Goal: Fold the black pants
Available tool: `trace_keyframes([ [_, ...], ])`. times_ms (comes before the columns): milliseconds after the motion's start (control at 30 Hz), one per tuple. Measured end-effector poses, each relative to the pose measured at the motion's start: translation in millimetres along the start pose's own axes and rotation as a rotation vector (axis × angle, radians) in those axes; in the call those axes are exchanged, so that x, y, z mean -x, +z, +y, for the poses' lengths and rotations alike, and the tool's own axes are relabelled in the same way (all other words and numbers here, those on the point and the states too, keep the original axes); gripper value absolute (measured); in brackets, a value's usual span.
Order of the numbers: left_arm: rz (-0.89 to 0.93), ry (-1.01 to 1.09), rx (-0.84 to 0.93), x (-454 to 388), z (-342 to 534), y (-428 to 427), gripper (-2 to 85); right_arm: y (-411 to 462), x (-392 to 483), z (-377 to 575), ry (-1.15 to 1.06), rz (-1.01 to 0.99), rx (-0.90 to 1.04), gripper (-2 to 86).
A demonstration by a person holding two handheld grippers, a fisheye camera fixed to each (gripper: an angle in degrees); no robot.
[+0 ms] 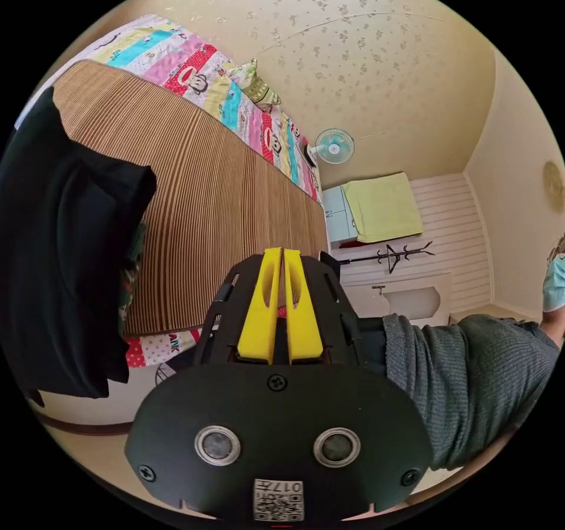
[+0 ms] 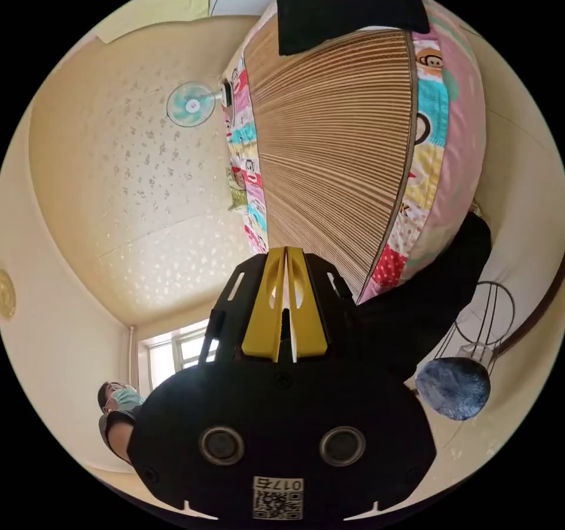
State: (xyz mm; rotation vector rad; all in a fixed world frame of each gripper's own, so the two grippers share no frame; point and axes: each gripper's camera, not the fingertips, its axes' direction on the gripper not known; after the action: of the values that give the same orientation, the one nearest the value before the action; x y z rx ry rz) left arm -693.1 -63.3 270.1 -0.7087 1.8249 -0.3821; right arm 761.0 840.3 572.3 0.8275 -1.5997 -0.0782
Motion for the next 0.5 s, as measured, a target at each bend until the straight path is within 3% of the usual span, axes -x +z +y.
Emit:
trace_keyframes([
  [100,-0.067,0.002,-0.055,-20,-1,16,-1.0,-39,-13,10,0.033,-0.128,-0.106,0.5],
  [367,-0.012,0.010,-0.234,-74,15,36,-1.0,-103,-76,32,0.233,-0.534,-0.493,1.0],
  [500,0.039,0.048,-0.246,-119,38,82,-1.0,-121,-65,7,0.164,-0.614,-0.526,2.3],
])
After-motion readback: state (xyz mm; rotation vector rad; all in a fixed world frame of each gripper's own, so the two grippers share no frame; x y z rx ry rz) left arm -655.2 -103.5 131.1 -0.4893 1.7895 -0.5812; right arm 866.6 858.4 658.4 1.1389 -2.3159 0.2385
